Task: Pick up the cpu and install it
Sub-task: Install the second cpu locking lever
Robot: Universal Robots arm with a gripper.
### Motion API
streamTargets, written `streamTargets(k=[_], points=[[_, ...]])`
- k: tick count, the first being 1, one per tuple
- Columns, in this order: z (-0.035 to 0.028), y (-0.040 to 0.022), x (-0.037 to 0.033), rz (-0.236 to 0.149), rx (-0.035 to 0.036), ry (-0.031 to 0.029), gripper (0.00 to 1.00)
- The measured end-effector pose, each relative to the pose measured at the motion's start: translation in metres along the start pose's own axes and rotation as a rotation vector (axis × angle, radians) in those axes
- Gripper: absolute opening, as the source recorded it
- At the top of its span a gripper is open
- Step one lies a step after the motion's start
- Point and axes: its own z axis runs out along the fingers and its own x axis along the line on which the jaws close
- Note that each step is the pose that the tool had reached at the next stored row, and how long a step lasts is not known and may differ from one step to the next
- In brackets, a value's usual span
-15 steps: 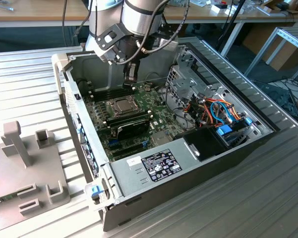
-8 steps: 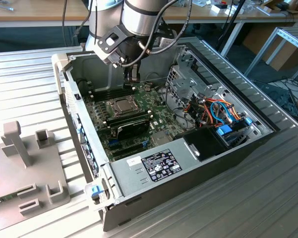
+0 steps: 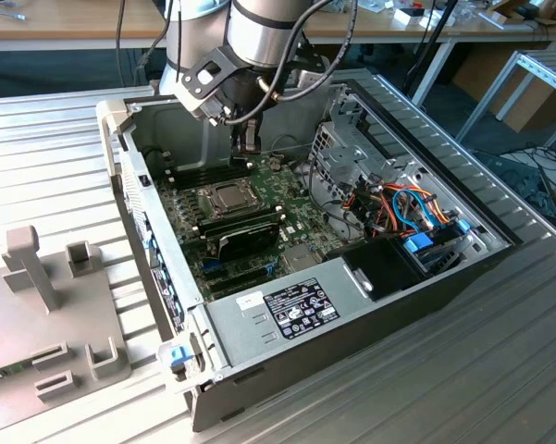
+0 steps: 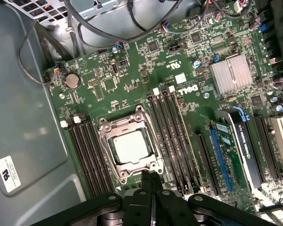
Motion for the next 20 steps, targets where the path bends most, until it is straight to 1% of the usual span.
streamTargets(k=[3,4,8,9,10,12,16,20], points=[[0.0000,0.0000,0.0000,0.000,0.0000,0.0000,0.11],[0.0000,0.0001,0.0000,0.007,-0.0006,0.0001,0.11],[0.0006,0.0002,0.0000,0.080,-0.0063,0.0017,0.11],[0.0009,0.0002,0.0000,0.111,-0.0087,0.0023,0.11],[0.0010,0.0003,0.0000,0.129,-0.0101,0.0026,0.11],[0.0010,0.0005,0.0002,0.130,-0.0103,0.0028,0.11],[0.0010,0.0033,0.0011,0.128,-0.0101,0.0026,0.11],[0.0010,0.0037,0.0013,0.127,-0.0101,0.0025,0.11]])
